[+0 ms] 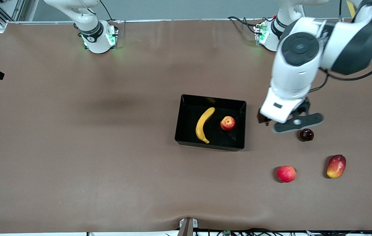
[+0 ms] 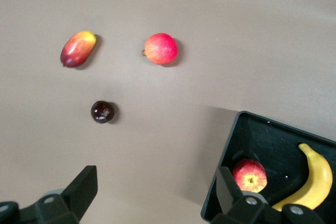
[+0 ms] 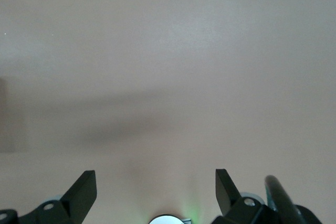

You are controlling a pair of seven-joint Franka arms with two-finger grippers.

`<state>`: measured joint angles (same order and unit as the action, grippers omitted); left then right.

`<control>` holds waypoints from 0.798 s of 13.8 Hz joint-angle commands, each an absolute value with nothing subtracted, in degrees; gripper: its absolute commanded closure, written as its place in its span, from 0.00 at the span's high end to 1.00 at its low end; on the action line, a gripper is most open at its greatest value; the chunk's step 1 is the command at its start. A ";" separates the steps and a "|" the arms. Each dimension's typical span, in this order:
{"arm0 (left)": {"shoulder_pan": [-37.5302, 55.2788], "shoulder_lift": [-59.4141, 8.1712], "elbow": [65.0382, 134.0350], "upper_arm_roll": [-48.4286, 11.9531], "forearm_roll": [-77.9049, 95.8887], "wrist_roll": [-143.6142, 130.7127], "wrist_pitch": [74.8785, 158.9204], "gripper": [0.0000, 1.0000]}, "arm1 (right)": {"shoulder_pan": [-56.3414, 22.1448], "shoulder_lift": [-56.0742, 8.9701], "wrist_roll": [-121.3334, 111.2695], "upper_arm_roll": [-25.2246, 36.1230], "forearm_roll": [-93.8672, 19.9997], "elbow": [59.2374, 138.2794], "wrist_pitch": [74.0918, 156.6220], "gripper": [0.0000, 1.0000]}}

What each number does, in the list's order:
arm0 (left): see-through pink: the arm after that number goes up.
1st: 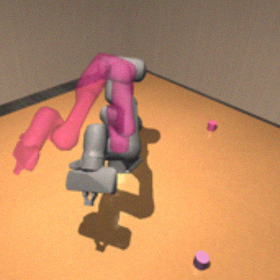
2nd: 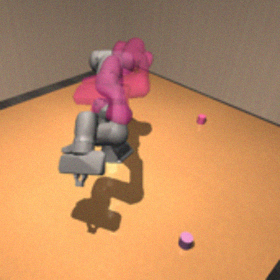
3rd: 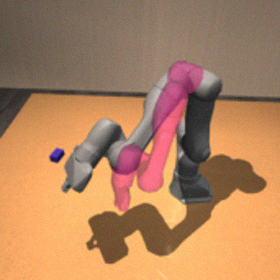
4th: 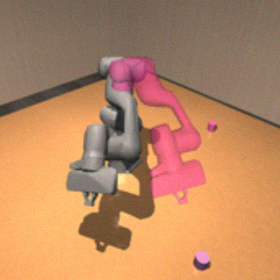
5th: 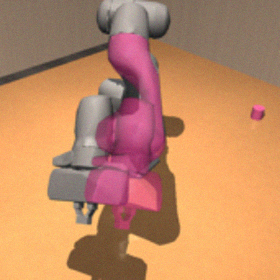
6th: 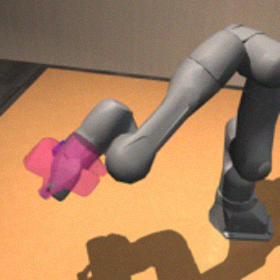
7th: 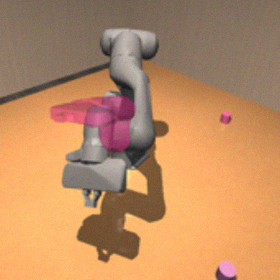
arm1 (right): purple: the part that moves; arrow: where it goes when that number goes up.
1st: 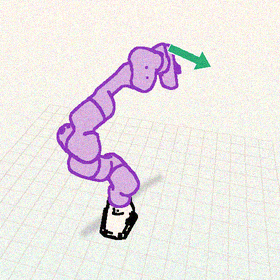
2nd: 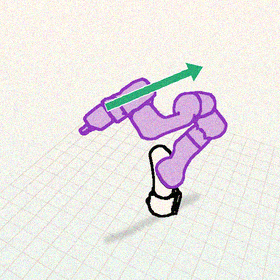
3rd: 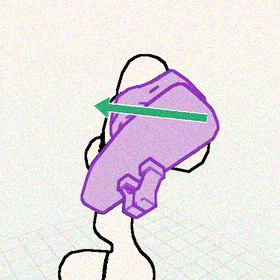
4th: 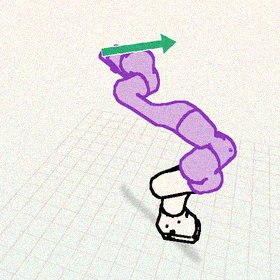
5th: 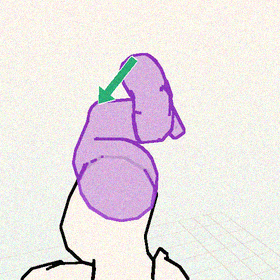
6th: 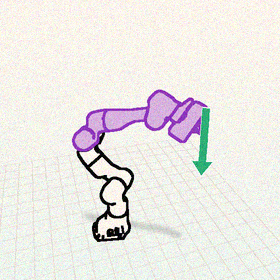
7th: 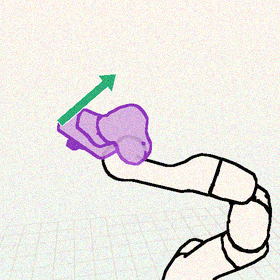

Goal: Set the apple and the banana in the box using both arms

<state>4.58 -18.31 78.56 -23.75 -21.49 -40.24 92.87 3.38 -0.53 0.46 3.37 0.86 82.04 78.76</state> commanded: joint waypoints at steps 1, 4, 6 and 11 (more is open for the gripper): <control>0.63 -12.76 81.30 -24.34 -17.24 -38.86 90.63 1.00 | 3.87 -0.44 0.79 3.08 -0.18 81.91 78.84 1.00; -1.23 -7.93 83.74 -22.51 -14.25 -28.78 89.12 1.00 | 3.96 -0.44 0.79 3.08 -0.26 81.91 78.84 1.00; 0.34 -3.63 86.65 -16.46 -10.48 -22.45 89.21 1.00 | 3.96 -0.44 0.79 3.08 -0.18 81.91 78.84 1.00; 0.62 4.83 94.74 -10.72 -3.61 -14.24 89.47 1.00 | 4.04 -0.44 0.79 3.08 -0.26 81.91 78.84 1.00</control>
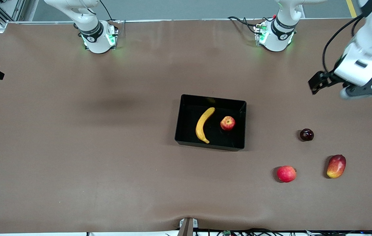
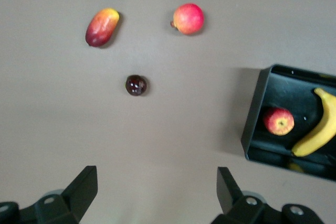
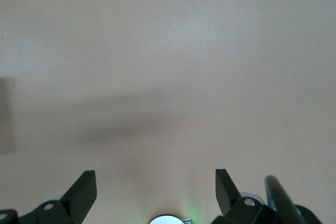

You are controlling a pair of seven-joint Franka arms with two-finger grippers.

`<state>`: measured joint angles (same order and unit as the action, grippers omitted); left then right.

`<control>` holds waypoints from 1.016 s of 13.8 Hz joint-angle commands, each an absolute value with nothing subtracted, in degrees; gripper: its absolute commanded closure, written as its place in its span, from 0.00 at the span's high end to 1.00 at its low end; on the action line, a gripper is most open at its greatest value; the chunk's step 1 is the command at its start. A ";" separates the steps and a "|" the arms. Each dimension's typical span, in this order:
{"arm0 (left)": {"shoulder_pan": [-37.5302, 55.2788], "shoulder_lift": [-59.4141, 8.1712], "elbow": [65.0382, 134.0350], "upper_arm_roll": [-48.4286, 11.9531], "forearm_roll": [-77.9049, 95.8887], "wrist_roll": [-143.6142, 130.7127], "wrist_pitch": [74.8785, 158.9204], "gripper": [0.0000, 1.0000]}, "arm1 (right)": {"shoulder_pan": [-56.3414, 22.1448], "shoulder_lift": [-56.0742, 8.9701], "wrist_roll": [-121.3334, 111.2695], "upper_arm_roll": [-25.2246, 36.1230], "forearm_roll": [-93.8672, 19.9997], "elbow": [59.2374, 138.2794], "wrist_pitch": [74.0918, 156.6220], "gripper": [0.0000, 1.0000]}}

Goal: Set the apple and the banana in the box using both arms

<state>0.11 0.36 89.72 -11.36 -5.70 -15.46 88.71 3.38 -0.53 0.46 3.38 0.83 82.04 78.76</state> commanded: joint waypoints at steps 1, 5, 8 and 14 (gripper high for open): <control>0.62 5.27 95.44 -10.55 -3.52 -13.46 89.47 1.00 | 4.04 -0.44 0.79 3.08 -0.26 81.91 78.84 1.00; 1.23 7.64 97.12 -5.21 -1.33 -3.37 89.39 1.00 | 4.13 -0.44 0.79 3.08 -0.26 81.91 78.84 1.00; 4.13 8.26 97.12 -1.50 -1.05 -1.93 89.03 1.00 | 4.04 -0.44 0.79 3.08 -0.26 81.91 78.84 1.00; 4.31 6.15 96.24 -1.67 -0.70 -1.67 89.47 1.00 | 4.22 -0.53 0.79 3.08 -0.79 81.91 78.84 1.00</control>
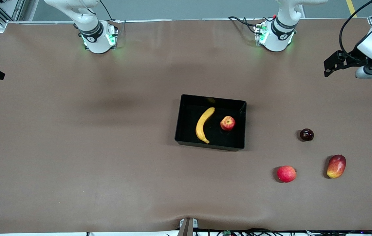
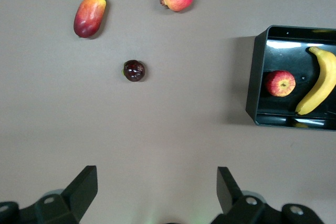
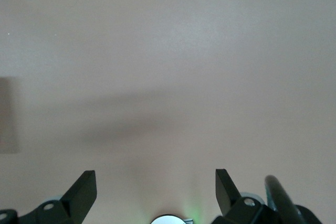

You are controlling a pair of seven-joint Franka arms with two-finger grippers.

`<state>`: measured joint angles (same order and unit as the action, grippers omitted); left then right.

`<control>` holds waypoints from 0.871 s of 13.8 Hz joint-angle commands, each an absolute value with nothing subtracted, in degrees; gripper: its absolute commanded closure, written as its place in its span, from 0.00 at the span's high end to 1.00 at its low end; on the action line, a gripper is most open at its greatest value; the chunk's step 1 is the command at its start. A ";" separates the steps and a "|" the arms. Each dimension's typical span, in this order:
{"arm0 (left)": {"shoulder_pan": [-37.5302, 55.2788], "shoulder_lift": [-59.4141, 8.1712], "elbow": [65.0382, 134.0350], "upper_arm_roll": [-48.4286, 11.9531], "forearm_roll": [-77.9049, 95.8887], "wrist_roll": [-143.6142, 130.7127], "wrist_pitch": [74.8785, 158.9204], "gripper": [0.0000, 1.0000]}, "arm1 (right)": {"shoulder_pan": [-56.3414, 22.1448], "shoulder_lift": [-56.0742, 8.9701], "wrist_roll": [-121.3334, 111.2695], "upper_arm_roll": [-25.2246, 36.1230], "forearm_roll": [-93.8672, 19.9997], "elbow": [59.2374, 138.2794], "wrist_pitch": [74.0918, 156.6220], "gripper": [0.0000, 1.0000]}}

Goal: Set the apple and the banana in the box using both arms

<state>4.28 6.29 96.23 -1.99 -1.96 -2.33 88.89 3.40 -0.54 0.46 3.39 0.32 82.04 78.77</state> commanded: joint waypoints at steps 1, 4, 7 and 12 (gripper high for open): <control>4.39 5.89 96.07 -1.84 -0.70 -1.58 89.47 1.00 | 4.22 -0.53 0.79 3.08 -0.79 81.91 78.84 1.00; 4.39 4.83 94.40 -1.93 -0.62 -1.49 89.38 1.00 | 4.22 -0.53 0.79 3.08 -0.79 81.91 78.84 1.00; 4.48 4.48 93.78 -1.93 -0.53 -1.58 89.30 1.00 | 4.22 -0.53 0.79 3.08 -0.79 81.91 78.84 1.00; 4.39 4.05 93.69 -1.93 -0.09 -1.67 89.30 1.00 | 4.04 -0.44 0.79 3.08 -0.79 81.91 78.84 1.00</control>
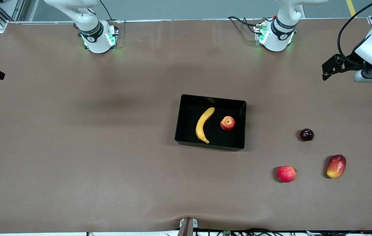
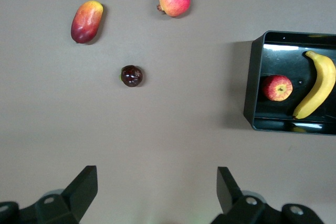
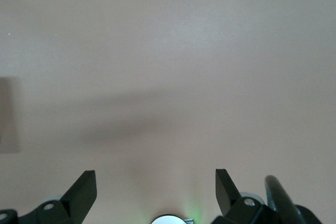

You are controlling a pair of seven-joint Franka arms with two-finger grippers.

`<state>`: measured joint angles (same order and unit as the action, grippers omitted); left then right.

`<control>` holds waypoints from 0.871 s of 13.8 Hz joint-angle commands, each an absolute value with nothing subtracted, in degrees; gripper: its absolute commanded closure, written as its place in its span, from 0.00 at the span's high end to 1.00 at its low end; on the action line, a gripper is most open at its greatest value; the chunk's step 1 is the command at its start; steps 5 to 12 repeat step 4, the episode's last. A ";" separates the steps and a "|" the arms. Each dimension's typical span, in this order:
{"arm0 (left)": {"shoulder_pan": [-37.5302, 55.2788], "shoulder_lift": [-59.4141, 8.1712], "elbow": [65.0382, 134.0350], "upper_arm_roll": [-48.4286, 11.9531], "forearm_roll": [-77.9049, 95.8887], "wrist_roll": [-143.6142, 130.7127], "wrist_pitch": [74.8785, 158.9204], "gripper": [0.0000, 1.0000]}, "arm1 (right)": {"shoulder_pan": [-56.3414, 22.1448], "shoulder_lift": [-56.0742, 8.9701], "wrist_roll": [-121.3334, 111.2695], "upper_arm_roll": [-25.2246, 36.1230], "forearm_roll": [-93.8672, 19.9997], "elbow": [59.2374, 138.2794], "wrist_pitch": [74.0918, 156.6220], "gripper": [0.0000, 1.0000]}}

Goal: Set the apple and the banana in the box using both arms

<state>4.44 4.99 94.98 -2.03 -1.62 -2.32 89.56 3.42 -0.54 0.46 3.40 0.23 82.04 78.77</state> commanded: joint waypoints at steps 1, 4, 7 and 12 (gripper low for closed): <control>4.39 3.87 93.69 -1.93 -0.09 -1.67 89.30 1.00 | 4.04 -0.53 0.79 3.08 -0.79 81.91 78.84 1.00; 4.57 3.78 93.69 -2.02 -0.18 -2.28 89.30 1.00 | 4.22 -0.53 0.79 3.08 -0.79 81.91 78.84 1.00; 4.57 3.78 93.69 -2.02 -0.18 -2.28 89.30 1.00 | 4.22 -0.53 0.79 3.08 -0.79 81.91 78.84 1.00; 4.57 3.78 93.69 -2.02 -0.18 -2.28 89.30 1.00 | 4.22 -0.53 0.79 3.08 -0.79 81.91 78.84 1.00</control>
